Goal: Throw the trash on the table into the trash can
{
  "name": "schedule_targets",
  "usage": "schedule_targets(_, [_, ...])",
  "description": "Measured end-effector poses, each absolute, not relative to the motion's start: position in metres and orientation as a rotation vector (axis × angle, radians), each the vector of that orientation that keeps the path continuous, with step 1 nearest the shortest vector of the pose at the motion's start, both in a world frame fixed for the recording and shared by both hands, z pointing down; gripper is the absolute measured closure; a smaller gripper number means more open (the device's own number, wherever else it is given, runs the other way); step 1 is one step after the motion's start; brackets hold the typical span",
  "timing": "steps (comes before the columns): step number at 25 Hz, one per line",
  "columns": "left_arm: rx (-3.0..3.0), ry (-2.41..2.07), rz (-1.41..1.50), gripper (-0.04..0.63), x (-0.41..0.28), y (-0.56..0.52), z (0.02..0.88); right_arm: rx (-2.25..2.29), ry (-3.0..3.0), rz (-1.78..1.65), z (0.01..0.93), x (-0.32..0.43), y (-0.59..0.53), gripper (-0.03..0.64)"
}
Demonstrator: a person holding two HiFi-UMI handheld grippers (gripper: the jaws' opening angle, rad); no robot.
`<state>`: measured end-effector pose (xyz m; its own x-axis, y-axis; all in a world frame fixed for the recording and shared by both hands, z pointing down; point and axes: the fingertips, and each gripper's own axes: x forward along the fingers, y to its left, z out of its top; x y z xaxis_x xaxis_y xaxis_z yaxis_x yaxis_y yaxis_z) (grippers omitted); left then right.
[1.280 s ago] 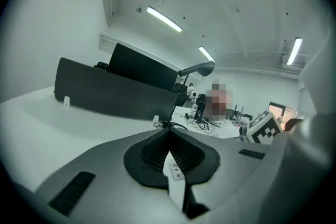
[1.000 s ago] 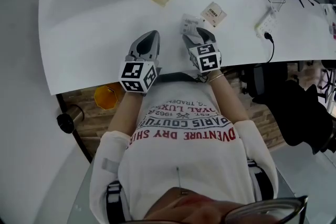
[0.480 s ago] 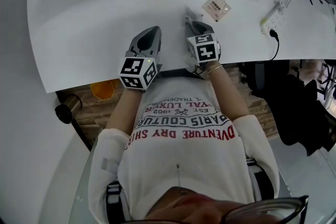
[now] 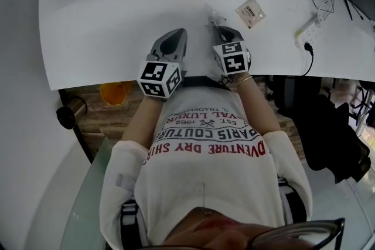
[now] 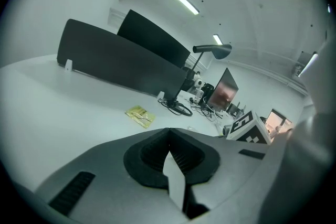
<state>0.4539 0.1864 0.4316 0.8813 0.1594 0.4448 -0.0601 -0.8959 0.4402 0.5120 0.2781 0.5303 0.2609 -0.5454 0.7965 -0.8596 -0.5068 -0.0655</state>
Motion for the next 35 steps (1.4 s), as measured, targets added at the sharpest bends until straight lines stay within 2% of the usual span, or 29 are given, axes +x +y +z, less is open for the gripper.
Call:
schedule_targets(4, [2.609,-0.079,0.571,0.572,0.421,0.149,0.411,2.075,-1.478,1.032,0.498,0.474,0.223,0.589])
schedule_targets(8, [2.575,-0.397,0.45,0.572,0.354,0.088,0.395,1.883,-1.764,0.929,0.47,0.415,0.143,0.589])
schedule_targets(15, [2.394,-0.931,0.318,0.572,0.165,-0.008,0.392,1.453,-2.062,0.714,0.449,0.251,0.02,0.588])
schedule_targets(22, [2.13,-1.329,0.22,0.572,-0.043,-0.035,0.4,1.028,-2.252,0.583,0.45,0.044,-0.046,0.588])
schedule_targets(29, [1.849,-1.52,0.203,0.572,-0.215,-0.037,0.466,0.701,-2.28,0.62,0.52,-0.138,-0.068,0.588])
schedule_targets(35, [1.652,-1.556,0.203,0.572,-0.294,-0.033,0.576,0.568,-2.166,0.631,0.657,-0.203,-0.086,0.588])
